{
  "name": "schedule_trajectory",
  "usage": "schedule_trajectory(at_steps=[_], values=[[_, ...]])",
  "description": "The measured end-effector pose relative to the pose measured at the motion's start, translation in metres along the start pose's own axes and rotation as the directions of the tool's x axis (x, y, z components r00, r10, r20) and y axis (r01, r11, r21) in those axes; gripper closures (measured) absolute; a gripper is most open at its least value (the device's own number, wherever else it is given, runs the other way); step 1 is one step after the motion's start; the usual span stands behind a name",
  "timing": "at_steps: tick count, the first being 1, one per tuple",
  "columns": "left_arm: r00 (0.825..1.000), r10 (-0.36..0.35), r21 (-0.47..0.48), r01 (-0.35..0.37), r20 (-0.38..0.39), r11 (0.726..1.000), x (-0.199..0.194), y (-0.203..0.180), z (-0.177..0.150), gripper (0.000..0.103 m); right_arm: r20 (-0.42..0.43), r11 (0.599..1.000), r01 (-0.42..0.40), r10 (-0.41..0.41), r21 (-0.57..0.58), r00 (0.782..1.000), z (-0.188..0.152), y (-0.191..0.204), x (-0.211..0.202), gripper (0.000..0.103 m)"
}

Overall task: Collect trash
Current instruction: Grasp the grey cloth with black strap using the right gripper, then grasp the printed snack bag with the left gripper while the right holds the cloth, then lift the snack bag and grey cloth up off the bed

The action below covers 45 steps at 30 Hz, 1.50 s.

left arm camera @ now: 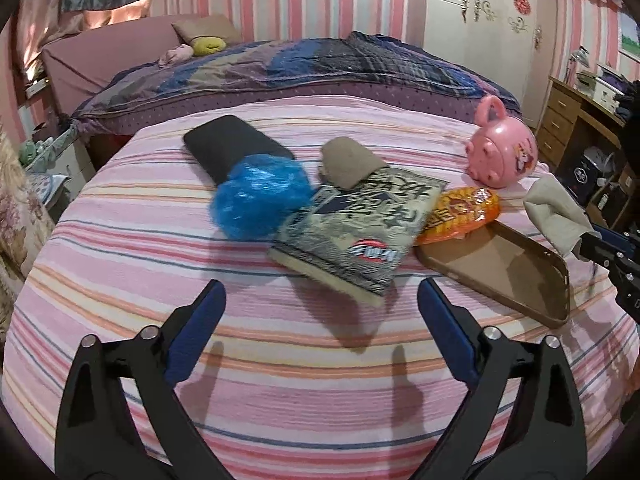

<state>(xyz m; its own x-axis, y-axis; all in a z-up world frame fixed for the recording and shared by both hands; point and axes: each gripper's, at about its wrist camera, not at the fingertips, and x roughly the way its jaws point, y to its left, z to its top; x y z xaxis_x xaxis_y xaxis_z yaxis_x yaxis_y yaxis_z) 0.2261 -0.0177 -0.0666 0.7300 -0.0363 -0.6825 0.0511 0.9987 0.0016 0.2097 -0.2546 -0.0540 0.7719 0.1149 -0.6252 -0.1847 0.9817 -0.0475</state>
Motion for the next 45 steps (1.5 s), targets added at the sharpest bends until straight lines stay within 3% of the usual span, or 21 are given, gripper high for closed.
schedule_trajectory(at_steps=[5, 7, 14, 15, 16, 21, 30, 45], values=[[0.999, -0.003, 0.034, 0.005, -0.046, 0.999, 0.015, -0.009, 0.005, 0.036, 0.003, 1.0, 0.008, -0.009, 0.014, 1.0, 0.0, -0.015, -0.006, 0.08], [0.998, -0.02, 0.013, 0.021, -0.06, 1.0, 0.019, -0.006, 0.007, 0.052, 0.006, 1.0, 0.012, -0.012, 0.02, 1.0, -0.001, -0.022, -0.009, 0.08], [0.999, -0.042, -0.022, 0.043, 0.008, 0.999, 0.01, 0.001, 0.01, 0.063, 0.01, 0.999, 0.023, -0.023, 0.027, 1.0, -0.004, -0.033, -0.014, 0.08], [0.999, -0.048, -0.016, 0.048, 0.015, 0.999, 0.009, -0.001, 0.01, 0.067, 0.011, 0.999, 0.023, -0.023, 0.029, 1.0, -0.005, -0.034, -0.014, 0.08], [0.998, -0.056, -0.01, 0.056, 0.02, 0.998, 0.008, -0.002, 0.01, 0.08, 0.013, 0.999, 0.025, -0.025, 0.032, 1.0, -0.005, -0.036, -0.016, 0.08], [0.996, -0.073, 0.03, 0.071, 0.059, 0.997, 0.001, -0.01, 0.011, 0.094, 0.015, 0.999, 0.028, -0.028, 0.03, 0.999, -0.005, -0.038, -0.017, 0.08], [0.993, -0.073, 0.069, 0.067, 0.095, 0.995, -0.019, -0.015, 0.011, 0.101, 0.033, 0.999, 0.029, -0.03, 0.046, 0.999, -0.005, -0.04, -0.022, 0.08], [0.988, -0.035, 0.005, 0.035, 0.152, 0.999, -0.09, 0.006, -0.009, 0.103, 0.08, 0.998, 0.006, -0.01, 0.059, 0.997, -0.013, -0.047, -0.048, 0.08]])
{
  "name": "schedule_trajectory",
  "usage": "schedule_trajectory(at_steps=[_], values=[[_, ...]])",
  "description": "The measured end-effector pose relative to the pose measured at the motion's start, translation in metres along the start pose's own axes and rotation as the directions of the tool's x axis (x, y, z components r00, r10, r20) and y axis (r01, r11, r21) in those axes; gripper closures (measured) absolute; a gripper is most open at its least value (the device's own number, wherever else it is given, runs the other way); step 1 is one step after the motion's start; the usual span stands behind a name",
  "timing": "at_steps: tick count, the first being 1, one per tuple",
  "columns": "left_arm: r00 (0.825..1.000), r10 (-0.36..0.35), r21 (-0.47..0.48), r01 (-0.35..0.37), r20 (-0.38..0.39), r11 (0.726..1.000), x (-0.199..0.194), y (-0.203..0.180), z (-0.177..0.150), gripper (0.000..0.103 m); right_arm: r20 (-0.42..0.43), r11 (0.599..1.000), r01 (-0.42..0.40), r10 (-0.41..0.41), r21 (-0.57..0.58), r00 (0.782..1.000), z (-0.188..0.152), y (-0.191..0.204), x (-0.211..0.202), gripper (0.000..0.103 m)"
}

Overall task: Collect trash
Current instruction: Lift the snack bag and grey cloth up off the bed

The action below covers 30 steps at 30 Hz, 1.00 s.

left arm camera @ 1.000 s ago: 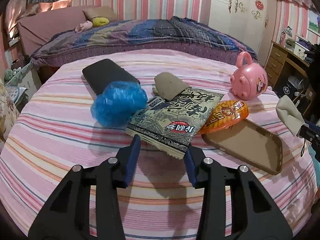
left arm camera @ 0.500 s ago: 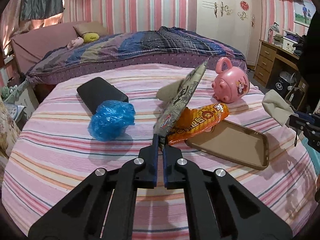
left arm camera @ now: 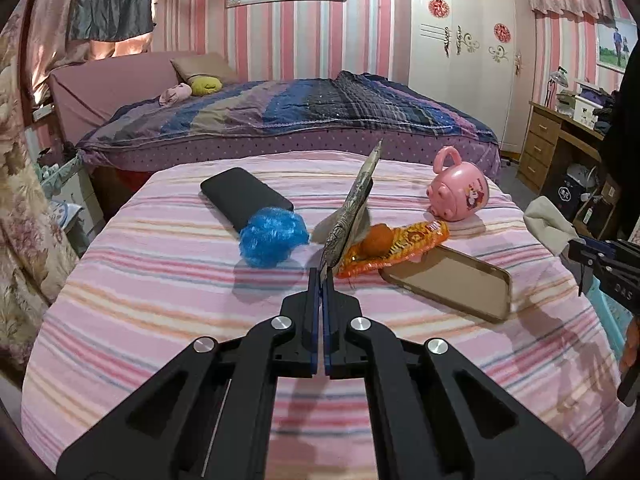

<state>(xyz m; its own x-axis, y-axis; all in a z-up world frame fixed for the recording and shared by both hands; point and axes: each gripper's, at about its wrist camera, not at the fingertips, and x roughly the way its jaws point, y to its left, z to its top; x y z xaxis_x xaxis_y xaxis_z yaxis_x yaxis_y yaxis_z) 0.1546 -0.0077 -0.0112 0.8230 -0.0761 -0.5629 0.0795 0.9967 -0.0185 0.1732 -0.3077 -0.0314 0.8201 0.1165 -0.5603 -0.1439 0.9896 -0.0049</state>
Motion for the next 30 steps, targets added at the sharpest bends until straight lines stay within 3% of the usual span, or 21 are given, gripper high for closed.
schedule_trajectory(at_steps=[7, 16, 30], values=[[1.0, -0.003, -0.011, 0.003, 0.01, 1.0, -0.033, -0.003, -0.018, 0.103, 0.0, 1.0, 0.01, -0.01, 0.012, 1.0, -0.005, -0.006, -0.012, 0.08], [0.996, -0.034, 0.006, 0.034, 0.078, 0.999, -0.068, -0.017, -0.009, 0.103, 0.019, 0.999, 0.028, -0.028, 0.023, 0.999, -0.01, -0.017, -0.029, 0.08], [0.989, -0.113, 0.041, 0.11, 0.098, 0.993, -0.082, -0.05, -0.008, 0.103, 0.037, 0.997, 0.05, -0.052, 0.062, 0.998, -0.014, -0.04, -0.05, 0.08]])
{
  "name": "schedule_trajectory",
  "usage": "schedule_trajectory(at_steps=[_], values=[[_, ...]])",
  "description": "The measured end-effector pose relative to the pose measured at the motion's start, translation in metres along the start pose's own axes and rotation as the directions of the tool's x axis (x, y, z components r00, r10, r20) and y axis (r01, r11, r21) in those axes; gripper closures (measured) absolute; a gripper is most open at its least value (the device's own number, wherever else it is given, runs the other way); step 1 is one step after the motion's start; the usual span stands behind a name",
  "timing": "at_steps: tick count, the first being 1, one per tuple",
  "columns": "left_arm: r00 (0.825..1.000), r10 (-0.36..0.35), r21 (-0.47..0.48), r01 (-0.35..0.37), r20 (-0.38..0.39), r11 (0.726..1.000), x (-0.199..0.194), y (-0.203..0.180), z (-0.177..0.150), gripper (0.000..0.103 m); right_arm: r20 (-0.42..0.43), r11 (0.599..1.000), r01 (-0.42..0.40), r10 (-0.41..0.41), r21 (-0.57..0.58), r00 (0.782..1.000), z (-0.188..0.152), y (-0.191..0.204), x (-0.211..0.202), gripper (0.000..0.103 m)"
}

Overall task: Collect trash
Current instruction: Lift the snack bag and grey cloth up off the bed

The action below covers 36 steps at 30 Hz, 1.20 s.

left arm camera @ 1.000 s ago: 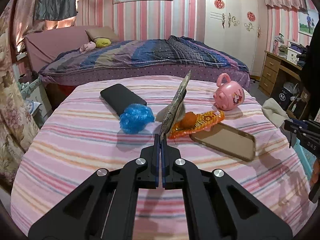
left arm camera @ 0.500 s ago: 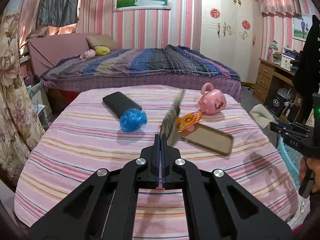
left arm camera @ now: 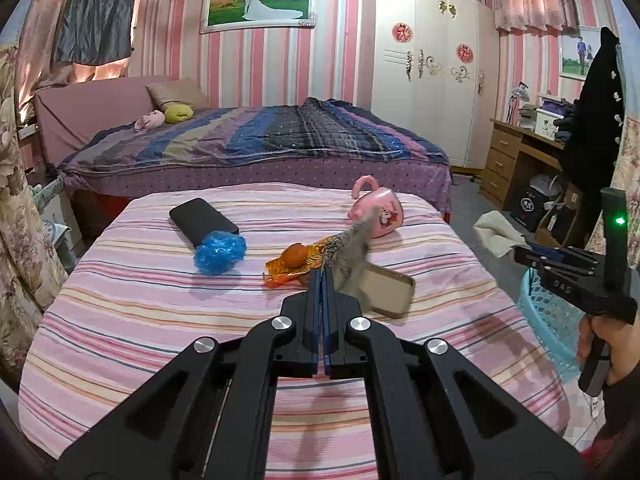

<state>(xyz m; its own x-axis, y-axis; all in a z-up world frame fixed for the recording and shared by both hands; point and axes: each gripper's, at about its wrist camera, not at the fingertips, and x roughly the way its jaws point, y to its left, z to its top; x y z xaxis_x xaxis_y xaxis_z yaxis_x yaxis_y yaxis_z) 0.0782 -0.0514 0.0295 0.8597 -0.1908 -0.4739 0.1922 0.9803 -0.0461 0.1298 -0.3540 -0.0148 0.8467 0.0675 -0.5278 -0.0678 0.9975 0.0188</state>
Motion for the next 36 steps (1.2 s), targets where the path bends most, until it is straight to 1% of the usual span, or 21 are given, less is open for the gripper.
schedule_trajectory(at_steps=[3, 7, 9, 12, 15, 18, 22, 25, 30, 36], values=[[0.999, 0.031, 0.011, -0.032, 0.019, 0.999, -0.001, 0.004, -0.001, 0.103, 0.003, 1.0, -0.003, 0.003, 0.001, 1.0, 0.0, -0.002, 0.0, 0.08], [0.995, 0.098, -0.022, -0.098, 0.007, 0.995, 0.011, 0.031, 0.001, 0.103, -0.002, 1.0, -0.005, 0.005, -0.018, 1.0, 0.001, 0.002, 0.002, 0.08], [0.987, 0.158, -0.018, -0.158, -0.008, 0.987, 0.022, 0.047, -0.002, 0.103, -0.007, 1.0, -0.006, 0.006, -0.027, 1.0, 0.001, 0.003, 0.004, 0.08], [0.974, 0.225, -0.011, -0.225, -0.041, 0.974, 0.038, 0.068, -0.011, 0.103, -0.018, 0.999, -0.014, 0.013, -0.04, 1.0, 0.0, 0.007, 0.007, 0.08], [0.952, 0.292, -0.048, -0.297, -0.087, 0.954, 0.054, 0.1, -0.025, 0.103, -0.033, 0.997, -0.027, 0.024, -0.068, 0.999, 0.0, 0.02, 0.013, 0.08], [0.941, 0.32, -0.09, -0.331, -0.111, 0.94, 0.06, 0.122, -0.029, 0.103, -0.041, 0.996, -0.034, 0.031, -0.083, 0.999, 0.0, 0.028, 0.017, 0.08], [0.939, 0.329, -0.135, -0.34, -0.094, 0.931, 0.055, 0.141, -0.027, 0.103, -0.053, 0.993, -0.047, 0.042, -0.11, 0.998, 0.0, 0.043, 0.026, 0.08], [0.945, 0.314, -0.157, -0.325, -0.092, 0.933, 0.053, 0.144, -0.027, 0.103, -0.056, 0.992, -0.058, 0.052, -0.11, 0.997, 0.0, 0.052, 0.031, 0.08], [0.949, 0.308, -0.152, -0.315, -0.07, 0.937, 0.045, 0.131, -0.024, 0.103, -0.051, 0.991, -0.083, 0.078, -0.106, 0.996, 0.001, 0.064, 0.037, 0.08], [0.959, 0.284, -0.117, -0.285, -0.024, 0.951, 0.029, 0.102, -0.012, 0.103, -0.054, 0.99, -0.091, 0.086, -0.111, 0.995, 0.002, 0.072, 0.04, 0.08]])
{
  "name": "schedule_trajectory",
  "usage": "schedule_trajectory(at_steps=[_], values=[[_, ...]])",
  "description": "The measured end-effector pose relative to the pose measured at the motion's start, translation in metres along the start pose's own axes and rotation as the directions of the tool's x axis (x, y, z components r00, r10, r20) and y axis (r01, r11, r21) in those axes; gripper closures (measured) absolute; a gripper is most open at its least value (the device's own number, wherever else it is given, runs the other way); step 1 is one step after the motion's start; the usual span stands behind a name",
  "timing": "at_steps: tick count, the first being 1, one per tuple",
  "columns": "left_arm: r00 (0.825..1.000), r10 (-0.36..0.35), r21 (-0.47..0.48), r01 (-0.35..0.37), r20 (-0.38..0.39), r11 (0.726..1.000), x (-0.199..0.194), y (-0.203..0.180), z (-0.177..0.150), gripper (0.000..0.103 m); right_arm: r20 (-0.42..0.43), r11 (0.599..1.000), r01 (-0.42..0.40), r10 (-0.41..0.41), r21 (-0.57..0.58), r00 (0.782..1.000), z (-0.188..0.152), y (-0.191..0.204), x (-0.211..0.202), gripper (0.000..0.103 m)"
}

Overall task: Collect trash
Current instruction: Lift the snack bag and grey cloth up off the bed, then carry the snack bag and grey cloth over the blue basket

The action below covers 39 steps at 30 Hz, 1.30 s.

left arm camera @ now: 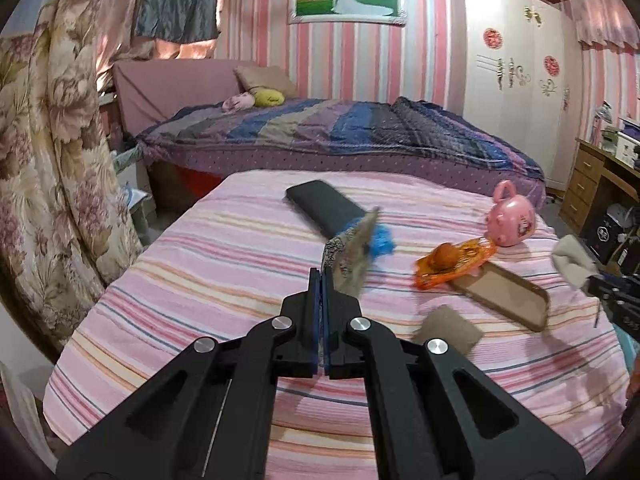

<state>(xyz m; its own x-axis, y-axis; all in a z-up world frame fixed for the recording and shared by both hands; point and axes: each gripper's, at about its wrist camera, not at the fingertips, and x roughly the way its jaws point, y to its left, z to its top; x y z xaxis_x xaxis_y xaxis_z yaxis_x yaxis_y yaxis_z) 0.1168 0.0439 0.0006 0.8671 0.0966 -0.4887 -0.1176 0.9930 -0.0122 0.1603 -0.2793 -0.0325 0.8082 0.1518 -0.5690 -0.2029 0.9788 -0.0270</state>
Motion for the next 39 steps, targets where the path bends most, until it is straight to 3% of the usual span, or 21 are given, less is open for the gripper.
schedule_trajectory(at_steps=[11, 20, 27, 31, 39], values=[[0.99, -0.118, 0.063, 0.114, 0.074, 0.991, -0.054, -0.067, 0.018, 0.103, 0.045, 0.998, 0.047, -0.05, 0.046, 0.998, -0.006, -0.026, -0.024, 0.08], [0.973, -0.229, 0.112, 0.223, 0.042, 0.968, -0.068, -0.148, 0.007, 0.103, 0.068, 0.983, 0.126, -0.136, 0.133, 0.988, -0.019, -0.081, -0.057, 0.08], [0.944, -0.331, 0.155, 0.326, 0.005, 0.932, -0.073, -0.205, -0.004, 0.103, 0.033, 0.959, 0.229, -0.238, 0.164, 0.971, -0.04, -0.132, -0.084, 0.08], [0.918, -0.396, 0.168, 0.393, -0.016, 0.904, -0.081, -0.233, -0.013, 0.103, 0.009, 0.938, 0.282, -0.29, 0.199, 0.957, -0.054, -0.162, -0.1, 0.08], [0.877, -0.474, 0.191, 0.48, -0.076, 0.856, -0.083, -0.298, -0.034, 0.103, -0.057, 0.882, 0.391, -0.391, 0.263, 0.919, -0.088, -0.218, -0.126, 0.08]])
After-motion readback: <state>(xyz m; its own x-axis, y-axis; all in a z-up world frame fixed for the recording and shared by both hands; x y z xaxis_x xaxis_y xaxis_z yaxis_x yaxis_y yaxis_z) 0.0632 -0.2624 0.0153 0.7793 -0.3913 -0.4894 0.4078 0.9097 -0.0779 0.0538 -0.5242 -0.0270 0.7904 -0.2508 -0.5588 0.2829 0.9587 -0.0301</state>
